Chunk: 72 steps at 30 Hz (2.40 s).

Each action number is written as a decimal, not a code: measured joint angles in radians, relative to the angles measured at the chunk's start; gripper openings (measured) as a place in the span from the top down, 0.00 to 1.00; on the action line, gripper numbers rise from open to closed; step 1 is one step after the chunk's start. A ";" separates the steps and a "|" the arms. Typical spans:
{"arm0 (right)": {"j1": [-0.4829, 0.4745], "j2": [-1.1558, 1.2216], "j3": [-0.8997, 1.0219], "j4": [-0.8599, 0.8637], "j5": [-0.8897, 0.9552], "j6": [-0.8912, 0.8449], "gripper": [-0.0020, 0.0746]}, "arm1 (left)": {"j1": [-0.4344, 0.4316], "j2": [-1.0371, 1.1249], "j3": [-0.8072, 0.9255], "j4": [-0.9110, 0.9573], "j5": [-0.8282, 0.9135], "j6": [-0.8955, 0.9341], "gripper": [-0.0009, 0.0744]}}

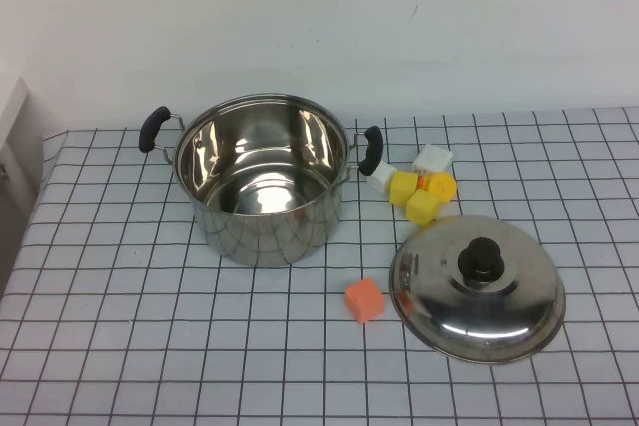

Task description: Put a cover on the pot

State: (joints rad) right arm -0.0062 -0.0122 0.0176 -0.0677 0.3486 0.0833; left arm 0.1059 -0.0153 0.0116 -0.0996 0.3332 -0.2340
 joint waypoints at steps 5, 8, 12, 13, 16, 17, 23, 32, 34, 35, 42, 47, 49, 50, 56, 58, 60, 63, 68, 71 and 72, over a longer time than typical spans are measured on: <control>0.000 0.000 0.000 0.000 0.000 0.000 0.98 | 0.000 0.000 0.000 0.000 0.000 0.000 0.99; 0.000 0.000 0.000 0.000 0.000 0.000 0.98 | 0.000 0.000 0.000 0.000 0.000 0.000 0.99; 0.000 0.000 0.000 0.000 0.000 0.000 0.98 | 0.000 0.000 0.000 0.000 0.000 0.000 0.99; 0.000 0.000 0.000 0.000 0.000 0.000 0.98 | 0.000 0.000 0.000 0.000 0.000 0.000 0.99; 0.000 0.000 0.000 0.000 0.000 0.000 0.98 | 0.000 0.000 0.000 0.000 0.000 0.000 0.99; 0.000 0.000 0.000 0.000 0.000 0.000 0.98 | 0.000 0.000 0.000 0.000 0.000 0.000 0.99; 0.000 0.000 0.000 0.000 0.000 0.000 0.98 | 0.000 0.000 0.000 0.000 0.000 0.000 0.99; 0.000 0.000 0.000 0.027 0.000 0.000 0.98 | 0.000 0.000 0.000 0.000 0.000 0.000 0.99; 0.000 0.000 0.000 0.130 -0.004 0.002 0.98 | 0.000 0.000 0.000 0.000 0.000 0.000 0.99; 0.000 0.000 0.000 0.213 -0.006 0.008 0.98 | 0.000 0.000 0.000 0.000 0.000 0.000 0.99; 0.000 0.000 0.008 0.731 -0.036 0.038 0.98 | 0.000 0.000 0.000 0.000 0.000 0.004 0.99; 0.000 0.000 0.008 0.750 -0.057 -0.002 0.98 | 0.000 0.000 0.000 0.000 0.000 0.004 0.99; 0.000 0.000 0.008 0.745 -0.073 -0.048 0.98 | 0.000 0.000 0.000 0.000 0.000 0.004 0.99; 0.000 0.000 0.008 0.744 -0.080 -0.083 0.98 | 0.000 0.000 0.000 0.000 0.000 0.004 0.99; 0.000 0.000 -0.008 0.744 -0.076 -0.286 0.98 | 0.000 0.000 0.000 0.000 0.000 0.004 0.99; 0.000 0.000 -0.051 0.744 -0.060 -0.395 0.98 | 0.000 0.000 0.000 0.000 0.000 0.004 0.99; 0.000 0.017 -0.112 0.744 -0.045 -0.518 0.98 | 0.000 0.000 0.000 0.000 0.000 0.004 0.99; 0.000 0.105 -0.196 0.744 -0.034 -0.685 0.98 | 0.000 0.000 0.000 0.000 0.000 0.004 0.99; 0.000 0.295 -0.289 0.734 -0.058 -0.808 0.97 | 0.000 0.000 0.000 0.000 0.000 0.004 0.99; 0.018 0.411 -0.311 0.576 -0.155 -0.633 0.93 | 0.000 0.000 0.000 0.000 0.000 0.004 0.99; 0.034 0.453 -0.311 0.492 -0.208 -0.534 0.89 | 0.000 0.000 0.000 0.000 0.000 0.004 0.99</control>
State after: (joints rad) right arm 0.0278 0.4405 -0.2932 0.4240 0.1402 -0.4505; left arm 0.1059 -0.0153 0.0116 -0.0996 0.3332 -0.2301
